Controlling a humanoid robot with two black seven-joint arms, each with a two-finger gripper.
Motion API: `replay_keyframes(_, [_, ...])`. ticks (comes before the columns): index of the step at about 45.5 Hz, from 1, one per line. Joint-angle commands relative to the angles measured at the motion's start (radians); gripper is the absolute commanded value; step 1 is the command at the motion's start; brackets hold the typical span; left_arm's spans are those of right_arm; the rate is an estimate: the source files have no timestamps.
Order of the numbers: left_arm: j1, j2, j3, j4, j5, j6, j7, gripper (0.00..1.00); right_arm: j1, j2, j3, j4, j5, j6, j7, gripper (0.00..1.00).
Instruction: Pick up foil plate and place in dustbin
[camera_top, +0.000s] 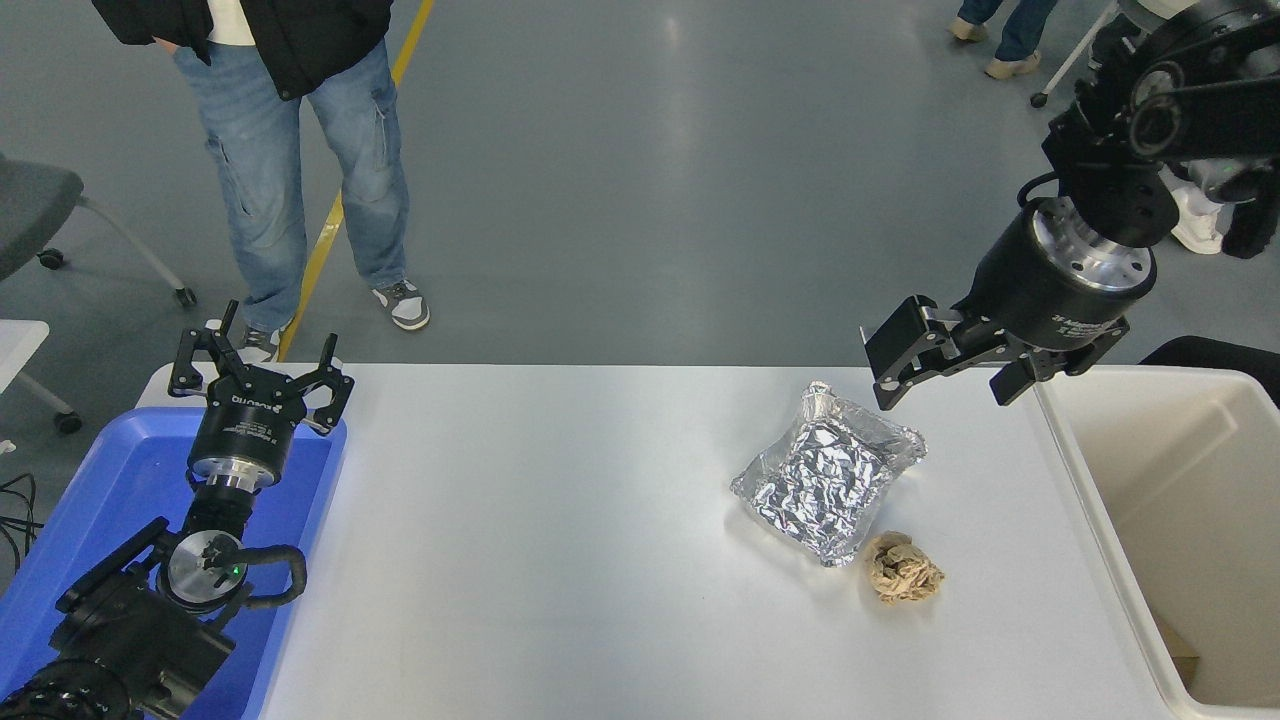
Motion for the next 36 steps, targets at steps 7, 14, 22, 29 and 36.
replay_keyframes(7, [0.0,0.0,-0.002,0.0,0.0,-0.001,-0.002,1.0,-0.124,0.029,0.02,-0.088,-0.007,0.003,0.0,1.0])
replay_keyframes(14, [0.0,0.0,-0.002,0.0,0.0,-0.001,-0.002,1.0,-0.28,0.09,0.05,-0.22,-0.043,0.003,0.0,1.0])
replay_keyframes(22, [0.0,0.0,-0.002,0.0,0.0,-0.001,-0.002,1.0,-0.495,0.151,0.102,-0.428,-0.109,-0.046,0.002,1.0])
replay_keyframes(29, [0.0,0.0,0.0,0.0,0.0,-0.001,-0.002,1.0,-0.697,0.196,0.102,-0.651,-0.141,-0.073,0.0,1.0])
replay_keyframes(36, [0.0,0.0,0.0,0.0,0.0,-0.001,-0.002,1.0,-0.897,0.21,0.138,-0.876,-0.142,-0.091,0.0,1.0])
